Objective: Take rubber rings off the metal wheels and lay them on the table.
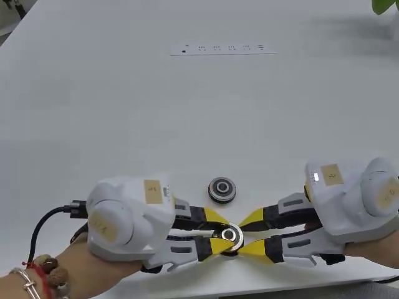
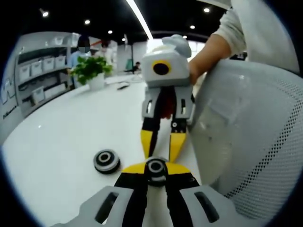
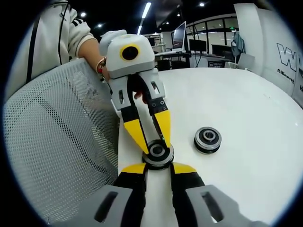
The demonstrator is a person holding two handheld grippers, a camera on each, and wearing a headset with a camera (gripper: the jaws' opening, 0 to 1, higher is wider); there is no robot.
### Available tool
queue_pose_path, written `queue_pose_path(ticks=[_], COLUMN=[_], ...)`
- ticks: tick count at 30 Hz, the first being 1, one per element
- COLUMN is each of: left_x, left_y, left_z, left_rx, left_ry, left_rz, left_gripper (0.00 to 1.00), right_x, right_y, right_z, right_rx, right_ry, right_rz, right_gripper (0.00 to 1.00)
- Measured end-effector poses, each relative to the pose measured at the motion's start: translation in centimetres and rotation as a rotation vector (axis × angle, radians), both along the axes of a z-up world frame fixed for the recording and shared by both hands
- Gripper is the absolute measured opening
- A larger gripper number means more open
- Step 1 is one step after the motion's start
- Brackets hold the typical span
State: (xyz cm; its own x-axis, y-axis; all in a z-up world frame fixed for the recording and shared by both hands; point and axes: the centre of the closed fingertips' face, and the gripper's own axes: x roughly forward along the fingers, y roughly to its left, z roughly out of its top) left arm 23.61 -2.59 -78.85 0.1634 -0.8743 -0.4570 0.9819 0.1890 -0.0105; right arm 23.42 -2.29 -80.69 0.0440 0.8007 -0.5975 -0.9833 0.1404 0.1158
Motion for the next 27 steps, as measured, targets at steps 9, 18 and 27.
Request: queue_pose_path(ticks=[9, 18, 27], left_x=[0.13, 0.11, 0.19], left_y=[0.2, 0.2, 0.34], left_z=[-0.02, 0.08, 0.02], left_rx=[0.003, -0.002, -0.006], left_ry=[-0.01, -0.013, -0.018], left_rz=[-0.001, 0.004, 0.005], left_gripper=[0.14, 0.14, 0.14], right_x=[0.12, 0.44, 0.83], right_y=[-0.11, -0.26, -0.35], right_z=[-0.1, -0.15, -0.16], right_rx=[-0.012, -0.024, -0.048], right_ry=[-0.009, -0.012, -0.009], right_rz=[0.003, -0.01, -0.042], right_gripper=[0.11, 0.04, 0.0])
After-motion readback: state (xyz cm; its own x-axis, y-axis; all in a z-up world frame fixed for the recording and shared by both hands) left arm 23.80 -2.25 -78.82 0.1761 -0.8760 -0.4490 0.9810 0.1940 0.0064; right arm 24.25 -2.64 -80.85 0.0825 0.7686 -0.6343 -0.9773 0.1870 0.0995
